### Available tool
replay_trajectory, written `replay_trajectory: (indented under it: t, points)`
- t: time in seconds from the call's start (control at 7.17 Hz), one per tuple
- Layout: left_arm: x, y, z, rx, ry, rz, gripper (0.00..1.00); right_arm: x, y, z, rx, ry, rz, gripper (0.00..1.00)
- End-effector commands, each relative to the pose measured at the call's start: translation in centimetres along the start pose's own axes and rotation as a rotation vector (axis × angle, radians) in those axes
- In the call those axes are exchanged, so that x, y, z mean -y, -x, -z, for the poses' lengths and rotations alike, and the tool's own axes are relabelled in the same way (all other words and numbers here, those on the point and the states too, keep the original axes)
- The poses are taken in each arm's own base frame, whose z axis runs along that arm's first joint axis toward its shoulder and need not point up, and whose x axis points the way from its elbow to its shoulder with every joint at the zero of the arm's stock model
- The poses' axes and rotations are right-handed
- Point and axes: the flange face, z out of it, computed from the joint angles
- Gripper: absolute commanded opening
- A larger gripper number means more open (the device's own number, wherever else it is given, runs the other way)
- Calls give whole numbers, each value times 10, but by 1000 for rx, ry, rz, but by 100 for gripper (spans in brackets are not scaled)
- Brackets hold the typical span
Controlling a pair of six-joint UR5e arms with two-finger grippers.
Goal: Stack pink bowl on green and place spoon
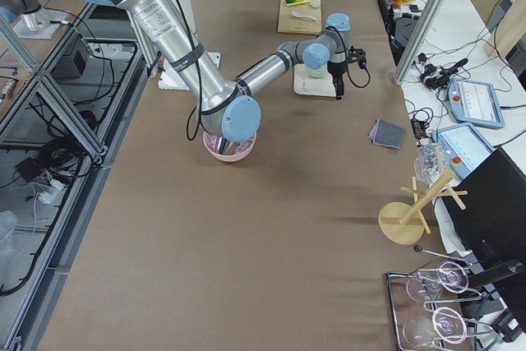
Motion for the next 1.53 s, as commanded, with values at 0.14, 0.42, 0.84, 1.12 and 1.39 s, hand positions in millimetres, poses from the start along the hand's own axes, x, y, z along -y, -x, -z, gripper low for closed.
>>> replay_trajectory:
  t: [0.14, 0.42, 0.84, 1.12, 1.39]
  points:
    - [3, -100, -91, 47, -21, 101, 97, 12, -159, 50, -25, 44, 55, 100]
    - [13, -109, -134, 67, -27, 85, 97, -20, -235, 96, -67, 38, 59, 100]
    - [13, -116, -167, 36, -38, 26, 78, -85, -354, 133, -49, 48, 98, 100]
    - [8, -112, -169, 40, -29, -43, 47, -96, -375, 136, -64, 48, 82, 100]
    - [6, -112, -170, 41, -27, -42, 36, -102, -382, 131, -78, 55, 75, 100]
